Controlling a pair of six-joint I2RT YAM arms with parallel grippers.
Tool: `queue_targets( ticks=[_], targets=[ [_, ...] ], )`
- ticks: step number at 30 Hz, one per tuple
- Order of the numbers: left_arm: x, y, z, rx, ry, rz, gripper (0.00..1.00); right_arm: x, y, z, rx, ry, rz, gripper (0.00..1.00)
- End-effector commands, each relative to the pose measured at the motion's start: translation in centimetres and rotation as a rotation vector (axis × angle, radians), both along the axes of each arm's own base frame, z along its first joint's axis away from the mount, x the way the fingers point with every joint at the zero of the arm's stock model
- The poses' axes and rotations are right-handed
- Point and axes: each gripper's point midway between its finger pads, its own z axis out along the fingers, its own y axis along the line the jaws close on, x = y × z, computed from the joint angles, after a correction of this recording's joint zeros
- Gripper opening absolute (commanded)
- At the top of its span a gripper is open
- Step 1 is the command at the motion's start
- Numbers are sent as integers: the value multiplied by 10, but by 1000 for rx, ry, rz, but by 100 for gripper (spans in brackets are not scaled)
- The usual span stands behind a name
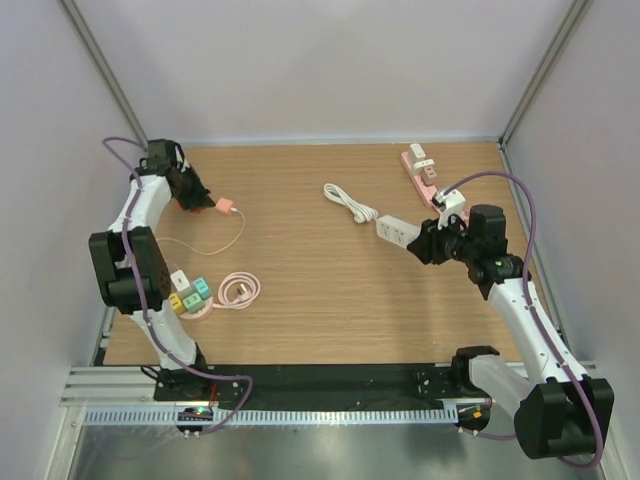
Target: Pull the plug off the socket
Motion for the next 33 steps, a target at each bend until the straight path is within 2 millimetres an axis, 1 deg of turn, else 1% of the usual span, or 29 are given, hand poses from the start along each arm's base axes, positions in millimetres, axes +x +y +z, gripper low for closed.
queue_targets(
  ticks=[1, 2, 3, 5, 6, 7, 9, 10, 12, 13, 15, 16, 17, 18, 19, 20, 21, 22, 23, 24, 25, 26, 27, 28, 29, 30, 31, 32, 33],
  targets=[
    [-12, -33, 21, -184, -53, -37, 0, 9, 7, 29, 14, -99, 47, 1],
    [-18, -38, 28, -210, -62, -37, 0, 9, 8, 30, 14, -102, 49, 1],
    [-30, -41, 16, -231, -27, -29, 0, 9, 8, 29, 12, -100, 50, 1],
    [-38, -48, 27, -272, -65, -38, 0, 10, 7, 27, 6, -98, 56, 1],
    [-44, -51, 26, -293, -58, -25, 0, 10, 8, 27, 6, -96, 60, 1],
    [-53, -54, 18, -314, -42, -25, 0, 11, 10, 24, 7, -86, 76, 1],
    [-64, -59, 21, -340, -48, -26, 0, 15, 14, 25, 10, -81, 95, 1],
    [-72, -59, 14, -349, -32, -23, 0, 17, 18, 22, 18, -66, 118, 1],
    [-81, -60, 22, -384, -57, -44, 0, 28, 23, 32, 11, -117, 159, 1],
    [-88, -60, 15, -394, -54, -49, 1, 36, 24, 33, 14, -130, 165, 1],
    [-96, -59, 25, -425, -94, -68, 14, 62, 30, 38, 22, -143, 197, 1],
    [-97, -59, 28, -426, -118, -72, 36, 79, 37, 62, 28, -188, 211, 1],
    [-104, -61, 22, -430, -111, -73, 44, 97, 42, 44, 36, -116, 210, 1],
    [-106, -62, 23, -429, -126, -81, 50, 108, 49, 47, 46, -102, 216, 1],
    [-108, -61, 30, -419, -158, -87, 60, 117, 61, 51, 50, -94, 236, 1],
    [-110, -61, 31, -409, -168, -92, 63, 136, 70, 73, 54, -134, 244, 1],
    [-111, -60, 32, -396, -177, -89, 65, 151, 79, 59, 69, -84, 241, 1],
    [-114, -59, 38, -387, -192, -92, 71, 163, 86, 60, 81, -77, 245, 1],
    [-113, -58, 42, -369, -208, -99, 73, 178, 100, 86, 101, -129, 257, 1],
    [-113, -57, 46, -356, -222, -99, 74, 194, 109, 65, 122, -71, 256, 1],
    [-113, -53, 47, -333, -229, -90, 76, 204, 116, 68, 166, -45, 237, 1],
    [-114, -52, 52, -316, -245, -89, 79, 220, 124, 92, 192, -98, 239, 1],
    [-115, -48, 53, -288, -255, -84, 80, 233, 135, 68, 248, -3, 208, 1],
    [-116, -47, 54, -274, -261, -82, 80, 245, 142, 83, 285, -21, 200, 1],
    [-117, -45, 60, -261, -281, -84, 80, 256, 147, 82, 314, -19, 188, 1],
    [-119, -44, 61, -245, -289, -86, 80, 263, 154, 78, 340, -2, 179, 1],
    [-119, -42, 61, -234, -293, -84, 81, 275, 159, 51, 364, 57, 153, 1],
    [-120, -40, 64, -213, -308, -77, 81, 285, 164, 61, 413, 57, 137, 1],
    [-121, -39, 63, -200, -310, -77, 81, 291, 168, 55, 439, 82, 122, 1]
  ],
)
